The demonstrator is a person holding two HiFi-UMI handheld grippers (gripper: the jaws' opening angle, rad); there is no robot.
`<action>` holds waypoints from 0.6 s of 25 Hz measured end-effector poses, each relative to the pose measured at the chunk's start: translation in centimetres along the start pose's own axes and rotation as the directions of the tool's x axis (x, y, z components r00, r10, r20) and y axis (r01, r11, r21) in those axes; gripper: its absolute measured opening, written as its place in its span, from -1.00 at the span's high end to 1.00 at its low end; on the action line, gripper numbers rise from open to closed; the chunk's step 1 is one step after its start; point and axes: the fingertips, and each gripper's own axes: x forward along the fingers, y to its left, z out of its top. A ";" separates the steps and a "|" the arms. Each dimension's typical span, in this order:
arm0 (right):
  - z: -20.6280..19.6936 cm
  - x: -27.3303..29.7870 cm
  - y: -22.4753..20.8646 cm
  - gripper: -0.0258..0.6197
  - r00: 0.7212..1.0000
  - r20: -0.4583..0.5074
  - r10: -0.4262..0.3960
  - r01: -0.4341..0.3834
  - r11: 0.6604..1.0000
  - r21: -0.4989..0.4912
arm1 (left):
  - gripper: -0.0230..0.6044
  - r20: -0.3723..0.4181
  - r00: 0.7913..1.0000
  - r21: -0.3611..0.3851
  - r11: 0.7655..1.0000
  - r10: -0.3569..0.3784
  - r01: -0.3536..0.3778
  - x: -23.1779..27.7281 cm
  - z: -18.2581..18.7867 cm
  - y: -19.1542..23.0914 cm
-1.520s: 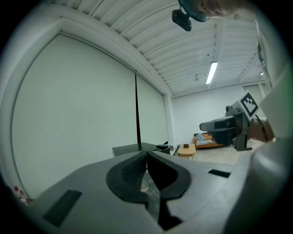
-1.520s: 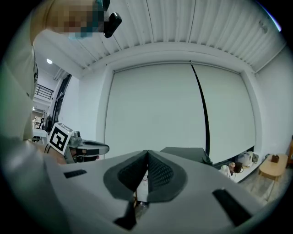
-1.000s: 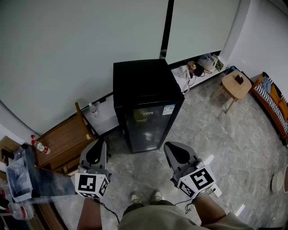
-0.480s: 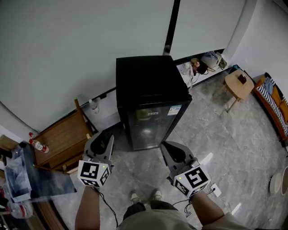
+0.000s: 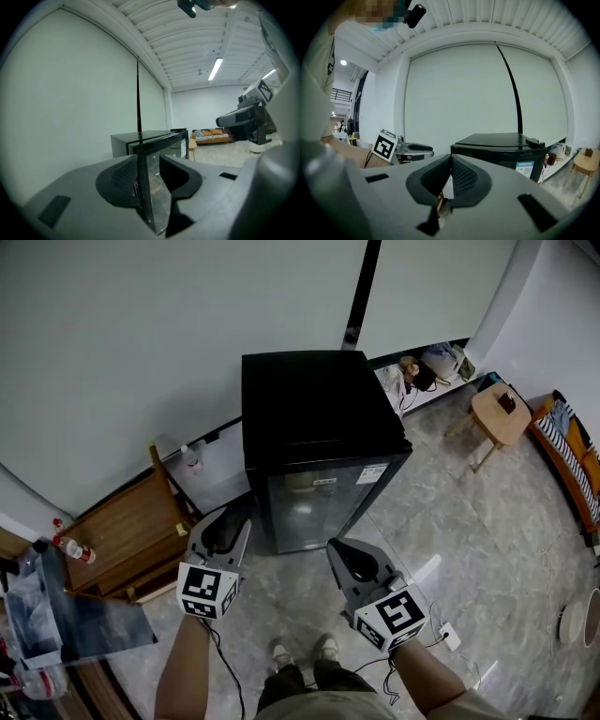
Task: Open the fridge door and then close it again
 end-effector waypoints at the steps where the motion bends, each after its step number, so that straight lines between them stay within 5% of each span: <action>1: -0.3 0.4 -0.1 0.93 1.000 -0.003 0.000 0.000 1.000 0.001 | 0.53 -0.007 1.000 0.001 1.000 -0.006 0.006 0.5 -0.7 0.1; 15: -4.8 6.6 -2.9 0.93 0.999 -0.037 -0.003 0.004 1.000 0.019 | 0.52 -0.060 0.997 -0.032 0.998 -0.049 0.047 7.6 -9.0 1.8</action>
